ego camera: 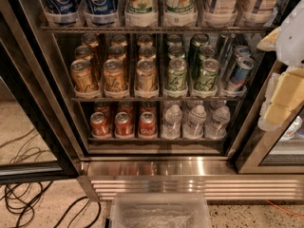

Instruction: Pick blue plastic bottle from top shelf of fridge

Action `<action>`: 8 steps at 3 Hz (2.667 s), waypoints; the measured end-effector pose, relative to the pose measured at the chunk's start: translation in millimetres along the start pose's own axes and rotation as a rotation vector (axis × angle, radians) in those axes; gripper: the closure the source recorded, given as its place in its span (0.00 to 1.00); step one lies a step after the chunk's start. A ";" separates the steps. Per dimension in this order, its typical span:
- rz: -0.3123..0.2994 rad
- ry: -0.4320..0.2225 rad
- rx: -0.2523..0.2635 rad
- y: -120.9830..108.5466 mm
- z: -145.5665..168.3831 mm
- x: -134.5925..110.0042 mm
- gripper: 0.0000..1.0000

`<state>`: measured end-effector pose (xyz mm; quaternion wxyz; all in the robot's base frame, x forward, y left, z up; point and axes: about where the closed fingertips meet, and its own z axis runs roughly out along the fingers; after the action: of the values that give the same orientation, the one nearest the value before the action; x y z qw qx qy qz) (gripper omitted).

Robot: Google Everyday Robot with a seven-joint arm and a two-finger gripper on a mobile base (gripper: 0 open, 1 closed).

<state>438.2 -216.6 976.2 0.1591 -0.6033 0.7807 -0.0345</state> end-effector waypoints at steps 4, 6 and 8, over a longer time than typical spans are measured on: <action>0.216 -0.266 0.086 7.9 34.7 -1.8 0.00; 0.237 -0.511 0.309 -7.7 29.7 -17.0 0.00; 0.241 -0.702 0.591 -58.1 -3.5 -22.9 0.00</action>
Offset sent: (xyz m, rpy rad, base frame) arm 0.0004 0.0158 -0.0273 0.1255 0.0133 -0.0804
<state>496.3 -211.0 998.5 0.5810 -0.4124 0.7010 -0.0306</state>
